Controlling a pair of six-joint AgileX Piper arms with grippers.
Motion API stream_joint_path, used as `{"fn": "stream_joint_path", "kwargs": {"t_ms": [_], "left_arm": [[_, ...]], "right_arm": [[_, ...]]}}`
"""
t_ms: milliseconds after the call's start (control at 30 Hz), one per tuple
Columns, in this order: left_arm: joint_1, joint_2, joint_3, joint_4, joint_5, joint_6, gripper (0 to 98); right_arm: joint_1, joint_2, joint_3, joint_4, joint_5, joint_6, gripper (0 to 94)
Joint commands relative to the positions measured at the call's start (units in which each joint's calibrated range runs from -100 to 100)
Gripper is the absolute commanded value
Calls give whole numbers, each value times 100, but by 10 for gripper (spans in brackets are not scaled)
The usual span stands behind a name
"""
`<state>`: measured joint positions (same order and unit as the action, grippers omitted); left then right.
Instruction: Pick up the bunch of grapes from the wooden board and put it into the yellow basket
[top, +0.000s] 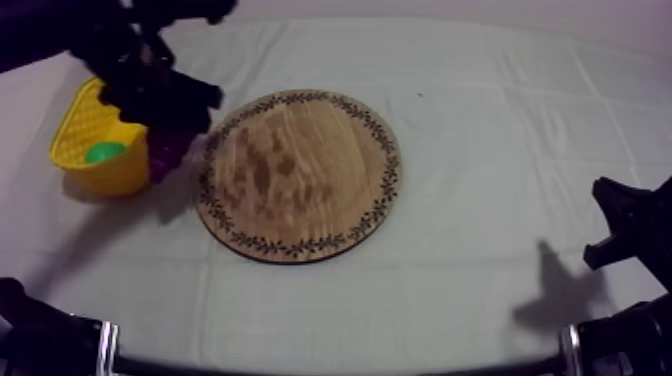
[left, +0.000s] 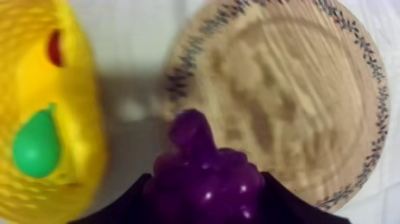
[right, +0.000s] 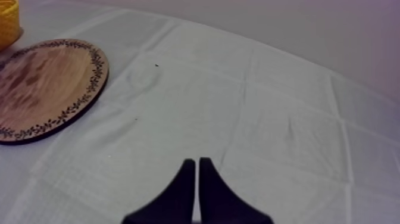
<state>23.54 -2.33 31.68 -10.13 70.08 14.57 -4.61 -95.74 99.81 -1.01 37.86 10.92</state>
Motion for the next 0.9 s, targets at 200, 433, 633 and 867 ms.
{"fn": "stream_joint_path", "kwargs": {"t_ms": [200,433,633,867], "left_arm": [[-739,-791,-29,-599,-730,-223,369],[-1357,-434,-336,-912,-1629,-291,357],[-1866,63,-414,-948,-2065,-468,360],[-2250,438,191,-918,-2457,-600,379]], "right_arm": [[2,-1,-3,1,-4,-1,4],[2,-1,-3,1,-4,-1,4],[2,-1,-3,1,-4,3,4],[2,-1,-3,1,-4,0,4]]}}
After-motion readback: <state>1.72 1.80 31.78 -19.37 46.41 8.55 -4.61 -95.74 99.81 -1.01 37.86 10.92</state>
